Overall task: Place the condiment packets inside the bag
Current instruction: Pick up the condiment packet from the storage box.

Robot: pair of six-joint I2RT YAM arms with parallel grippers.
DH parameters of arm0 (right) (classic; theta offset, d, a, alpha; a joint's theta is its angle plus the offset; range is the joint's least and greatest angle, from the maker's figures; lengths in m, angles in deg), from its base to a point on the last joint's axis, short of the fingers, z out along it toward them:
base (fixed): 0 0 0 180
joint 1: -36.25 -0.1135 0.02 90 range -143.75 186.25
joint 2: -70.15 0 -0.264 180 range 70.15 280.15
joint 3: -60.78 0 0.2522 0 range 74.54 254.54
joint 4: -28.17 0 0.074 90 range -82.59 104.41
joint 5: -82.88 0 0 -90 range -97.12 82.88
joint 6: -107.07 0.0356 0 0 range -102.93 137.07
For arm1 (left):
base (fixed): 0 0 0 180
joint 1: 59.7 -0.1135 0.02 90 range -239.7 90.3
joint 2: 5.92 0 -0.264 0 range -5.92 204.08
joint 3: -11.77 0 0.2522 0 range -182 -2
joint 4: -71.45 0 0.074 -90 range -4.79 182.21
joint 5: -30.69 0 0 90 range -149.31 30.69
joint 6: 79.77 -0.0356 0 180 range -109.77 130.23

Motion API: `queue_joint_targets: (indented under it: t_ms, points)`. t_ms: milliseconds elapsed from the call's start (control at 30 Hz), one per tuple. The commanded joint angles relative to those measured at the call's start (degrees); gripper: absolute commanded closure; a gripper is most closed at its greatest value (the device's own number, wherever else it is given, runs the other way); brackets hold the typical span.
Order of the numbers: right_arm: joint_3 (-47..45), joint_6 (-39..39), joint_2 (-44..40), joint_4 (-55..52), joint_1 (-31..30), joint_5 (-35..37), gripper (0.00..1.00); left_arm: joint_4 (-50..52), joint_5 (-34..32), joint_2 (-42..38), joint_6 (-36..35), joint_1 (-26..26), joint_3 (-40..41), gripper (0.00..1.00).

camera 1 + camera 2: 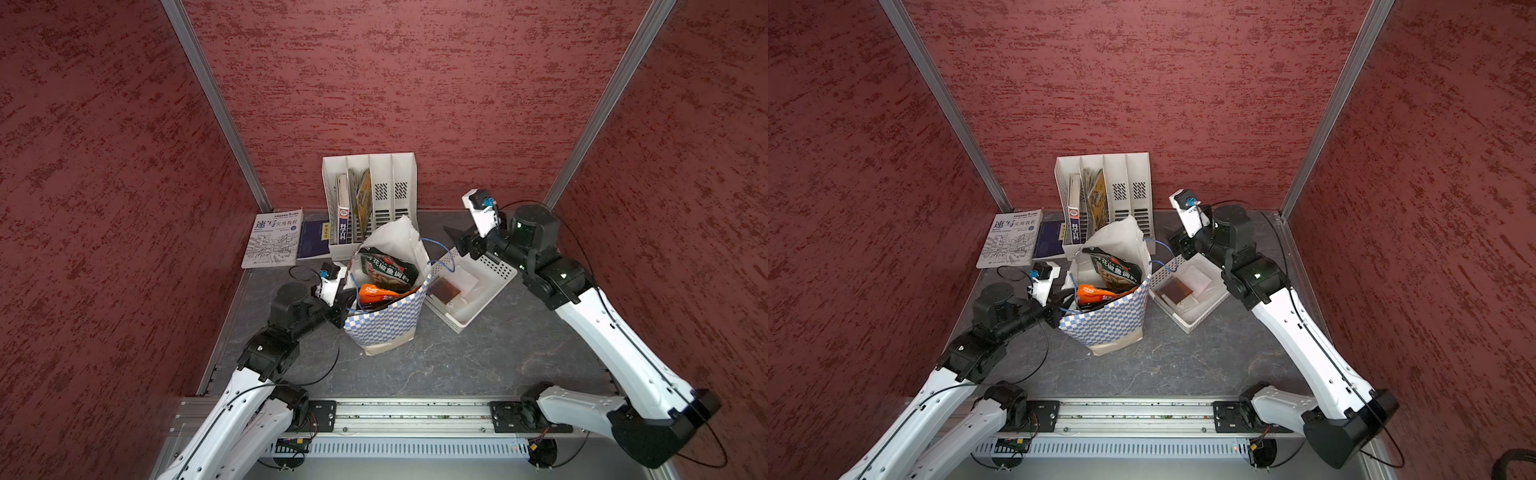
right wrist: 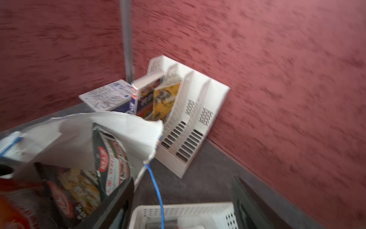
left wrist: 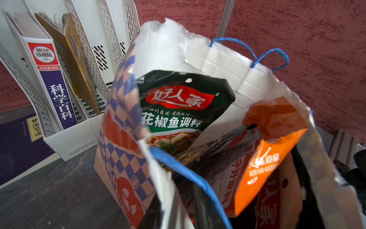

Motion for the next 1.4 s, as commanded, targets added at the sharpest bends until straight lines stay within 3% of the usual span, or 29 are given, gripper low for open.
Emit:
queue_joint_targets:
  t_ms: [0,33,100,167,300,467,700,1067,1233,1367]
  points:
    - [-2.91,15.87,1.11,-7.86,6.96,4.66,0.19,0.49,-4.24,-0.31,3.74,0.3,-4.14,0.39]
    - [-4.37,16.63,1.53,-8.33,8.26,3.86,0.18,1.44,-7.6,-0.32,5.39,0.26,-4.92,0.28]
    - [-6.2,14.92,2.86,-9.89,8.85,2.67,0.17,3.54,-12.96,-0.17,8.26,0.24,-6.73,0.19]
    - [-7.15,12.03,5.62,-11.95,8.84,-0.94,0.16,5.53,-17.66,0.34,10.4,0.18,-8.75,0.17]
    - [-6.64,7.13,14.43,-17.67,8.67,-10.65,0.14,8.01,-20.9,2.58,14.09,0.02,-12.84,0.14]
    - [-5.37,6.55,26.52,-18.91,6.04,-10.57,0.09,9.54,-22.85,4.11,18.01,-0.01,-15.26,0.0]
    - [-2.94,10.86,33.81,-17.85,5.05,-1.01,0.04,6.29,-19.85,-1.27,17.05,-0.18,-13.67,0.0]
    - [0.81,9.99,39.21,-17.23,12.32,-5.34,0.02,5.8,-6.76,-4.79,14.08,-0.18,-11.93,0.0]
    - [5.67,8.57,44.02,-18.17,15.01,-7.24,0.02,7.8,-6.87,-5.86,12.33,-0.2,-12.74,0.0]
    - [7.68,8.46,47.1,-19.11,16.26,-11.07,0.03,9.6,-12.53,-7.77,11.27,-0.25,-13.2,0.0]
